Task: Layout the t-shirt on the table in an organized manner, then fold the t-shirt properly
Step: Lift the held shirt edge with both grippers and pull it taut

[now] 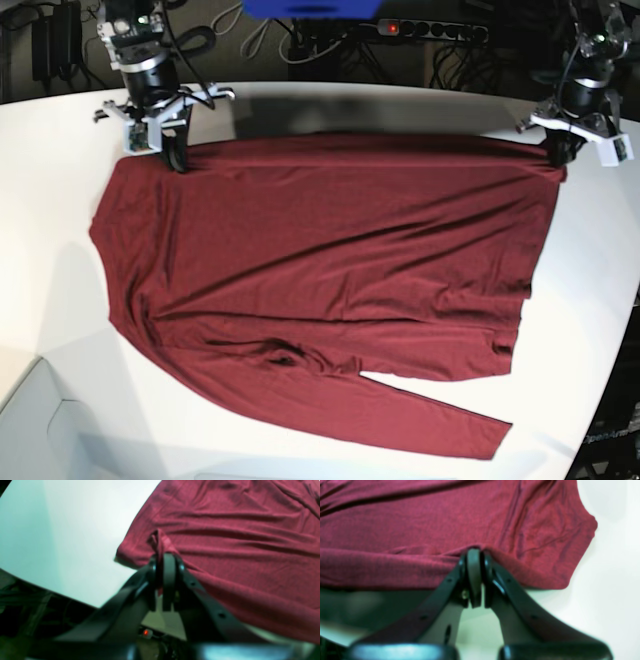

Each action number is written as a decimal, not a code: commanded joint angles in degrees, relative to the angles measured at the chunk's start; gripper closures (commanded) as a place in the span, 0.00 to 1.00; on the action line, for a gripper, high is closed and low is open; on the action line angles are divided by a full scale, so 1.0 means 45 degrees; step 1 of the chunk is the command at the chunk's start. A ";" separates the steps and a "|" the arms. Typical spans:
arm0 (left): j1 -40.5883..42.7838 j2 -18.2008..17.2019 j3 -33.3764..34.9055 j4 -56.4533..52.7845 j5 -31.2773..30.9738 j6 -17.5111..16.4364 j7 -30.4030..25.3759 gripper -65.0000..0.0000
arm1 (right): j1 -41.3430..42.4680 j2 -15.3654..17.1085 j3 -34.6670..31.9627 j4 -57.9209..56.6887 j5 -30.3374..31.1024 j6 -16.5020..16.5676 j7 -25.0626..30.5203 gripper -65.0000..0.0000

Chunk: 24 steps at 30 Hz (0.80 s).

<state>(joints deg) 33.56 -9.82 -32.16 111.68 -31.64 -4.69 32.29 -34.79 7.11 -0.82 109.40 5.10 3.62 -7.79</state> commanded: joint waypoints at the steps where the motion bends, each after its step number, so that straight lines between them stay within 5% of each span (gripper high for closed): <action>1: -0.0181 -0.0151 -0.0091 0.0140 0.0007 -0.0042 -0.0349 0.99 | 0.0218 0.0050 0.0036 0.0215 0.0009 0.0007 0.0393 1.00; 8: -0.0826 -0.0151 -0.0071 -0.0055 0.0027 0.0016 -0.0270 0.99 | 0.1215 0.0031 -0.0003 0.0176 0.0028 0.0026 0.0393 1.00; 17: -0.2154 -0.0054 -0.1048 -0.0231 0.0007 -0.0023 0.3109 0.99 | 0.2270 0.0050 -0.0257 0.0176 0.0028 0.0026 -0.1326 1.00; 24: -0.2838 -0.0151 -0.2005 -0.0212 0.0007 -0.0023 0.4633 0.99 | 0.2582 0.0050 -0.0257 -0.0449 0.0028 0.0026 -0.1267 1.00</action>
<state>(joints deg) 20.99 -9.65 -40.77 109.86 -31.59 -4.91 54.06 -23.38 6.96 -2.15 106.41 5.17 3.75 -15.07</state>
